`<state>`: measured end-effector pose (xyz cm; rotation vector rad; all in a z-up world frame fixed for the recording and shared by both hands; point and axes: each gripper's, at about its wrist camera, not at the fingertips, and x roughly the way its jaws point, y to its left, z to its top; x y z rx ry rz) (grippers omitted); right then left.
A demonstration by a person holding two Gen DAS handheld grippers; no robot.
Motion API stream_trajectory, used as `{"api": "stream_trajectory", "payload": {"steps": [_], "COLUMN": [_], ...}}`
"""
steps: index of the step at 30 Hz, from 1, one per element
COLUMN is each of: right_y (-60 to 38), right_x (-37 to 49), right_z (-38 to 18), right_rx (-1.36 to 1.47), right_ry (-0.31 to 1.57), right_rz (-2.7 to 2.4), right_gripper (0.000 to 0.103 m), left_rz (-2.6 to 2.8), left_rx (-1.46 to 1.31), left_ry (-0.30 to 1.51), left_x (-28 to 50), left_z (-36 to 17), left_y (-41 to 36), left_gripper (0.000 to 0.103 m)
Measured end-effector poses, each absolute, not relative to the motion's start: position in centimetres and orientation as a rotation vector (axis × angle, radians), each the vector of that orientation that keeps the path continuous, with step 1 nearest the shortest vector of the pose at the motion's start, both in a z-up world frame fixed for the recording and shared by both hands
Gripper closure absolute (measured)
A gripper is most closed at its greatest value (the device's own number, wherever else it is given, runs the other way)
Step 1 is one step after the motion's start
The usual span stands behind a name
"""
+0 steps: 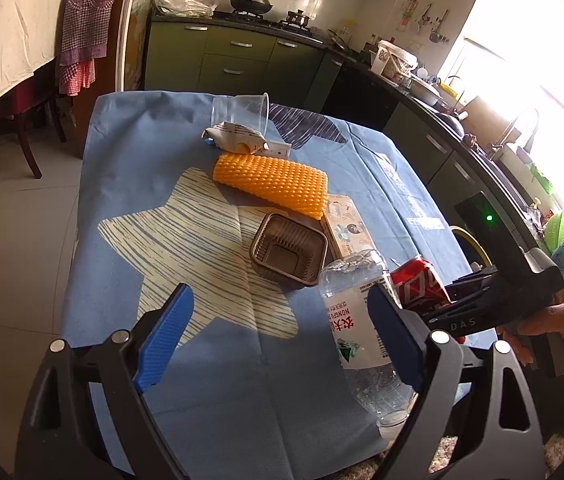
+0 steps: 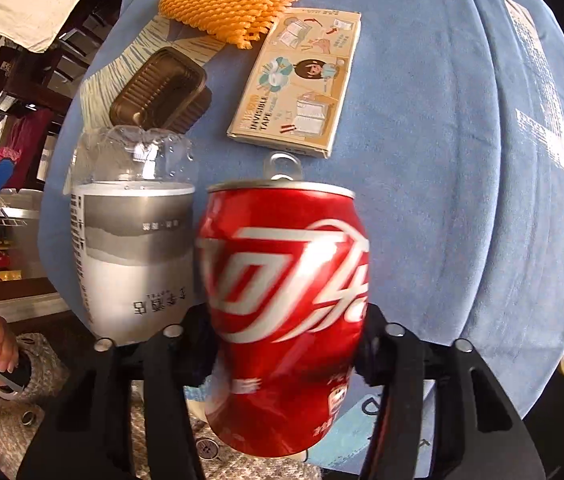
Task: Collect trash
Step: 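Carry the cola can over the bin and release it with the right gripper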
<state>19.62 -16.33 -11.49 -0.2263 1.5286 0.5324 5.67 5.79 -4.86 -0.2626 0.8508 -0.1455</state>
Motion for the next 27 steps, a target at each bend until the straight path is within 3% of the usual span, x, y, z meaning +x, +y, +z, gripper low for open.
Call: {"api": "stream_trajectory", "payload": {"steps": [13,21,27], "right_y": [-23.7,-38.0,-49.3], "right_x": [19.7,23.5,26.7], "right_z": [-7.5,-3.2,-4.6], "right_rx": [-0.099,0.057,0.07], "right_ry": [1.383,1.225,1.192], "right_rz": [0.476,0.167,-0.114], "right_gripper": [0.058,0.058,0.058], "left_rz": [-0.153,-0.167,-0.18], "left_rx": [-0.231,-0.188,-0.168], "left_ry": [0.865,0.877,0.896], "left_x": [6.1,6.4,7.0], "left_z": [-4.9,-4.6,-4.9], "left_y": [4.5,2.3,0.8], "left_gripper": [0.019,0.019,0.018]}}
